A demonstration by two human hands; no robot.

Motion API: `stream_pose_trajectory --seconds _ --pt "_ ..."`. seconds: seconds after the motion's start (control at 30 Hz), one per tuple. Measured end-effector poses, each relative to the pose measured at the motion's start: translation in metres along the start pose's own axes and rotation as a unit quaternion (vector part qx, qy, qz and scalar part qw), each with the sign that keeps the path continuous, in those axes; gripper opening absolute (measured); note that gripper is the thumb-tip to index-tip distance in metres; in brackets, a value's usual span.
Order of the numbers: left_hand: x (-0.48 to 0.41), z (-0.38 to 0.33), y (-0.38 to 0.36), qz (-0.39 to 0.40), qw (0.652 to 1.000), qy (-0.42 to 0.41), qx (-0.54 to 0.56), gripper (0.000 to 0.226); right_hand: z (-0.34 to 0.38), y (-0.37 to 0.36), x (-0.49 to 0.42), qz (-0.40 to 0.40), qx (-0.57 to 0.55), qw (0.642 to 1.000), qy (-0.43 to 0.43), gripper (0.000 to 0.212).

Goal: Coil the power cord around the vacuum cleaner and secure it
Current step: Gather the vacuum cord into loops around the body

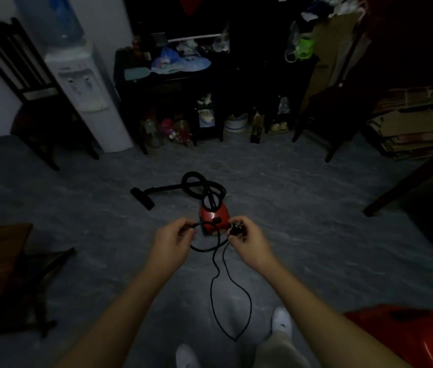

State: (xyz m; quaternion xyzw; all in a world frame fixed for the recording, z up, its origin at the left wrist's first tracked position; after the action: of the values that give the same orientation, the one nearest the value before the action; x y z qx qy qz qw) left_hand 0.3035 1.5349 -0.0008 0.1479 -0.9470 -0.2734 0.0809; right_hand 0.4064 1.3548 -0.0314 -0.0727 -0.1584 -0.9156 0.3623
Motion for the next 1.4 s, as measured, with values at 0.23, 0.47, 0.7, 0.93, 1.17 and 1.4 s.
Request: stream_pose_trajectory --seconds 0.23,0.47,0.7,0.93,1.17,1.4 --pt "-0.021 -0.025 -0.076 -0.051 0.994 0.079 0.049 0.017 -0.042 0.075 -0.026 0.065 0.005 0.998 -0.005 0.039" --pt "-0.030 -0.045 -0.125 -0.115 0.973 0.138 0.143 0.034 -0.076 0.117 -0.038 0.112 -0.057 0.992 -0.005 0.017" --pt "-0.034 -0.033 -0.154 -0.107 0.969 0.164 0.152 0.021 -0.111 0.112 -0.046 0.120 -0.031 0.992 0.006 0.035" --pt "-0.015 0.027 -0.181 -0.105 0.964 0.183 0.159 0.019 -0.155 0.080 -0.051 0.136 -0.025 0.990 -0.013 0.037" --pt "0.009 0.113 -0.197 -0.084 0.956 0.210 0.188 0.017 -0.221 0.033 -0.056 0.144 0.017 0.989 -0.030 0.039" --pt "0.023 0.160 -0.220 -0.068 0.952 0.207 0.215 0.018 -0.261 0.005 -0.058 0.144 0.001 0.988 -0.049 0.039"
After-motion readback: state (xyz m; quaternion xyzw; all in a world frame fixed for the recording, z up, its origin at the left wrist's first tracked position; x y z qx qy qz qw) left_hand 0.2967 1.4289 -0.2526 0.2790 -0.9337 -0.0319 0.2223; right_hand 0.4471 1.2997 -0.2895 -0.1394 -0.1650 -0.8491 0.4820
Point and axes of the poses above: each hand's wrist, its own x-axis away from the middle knuckle, its own y-axis out of the back of the hand, z = x × y, the point moved 5 cm from there along -x, towards the middle knuckle, and after that the axes turned 10 degrees about z, right-handed, at the moved point
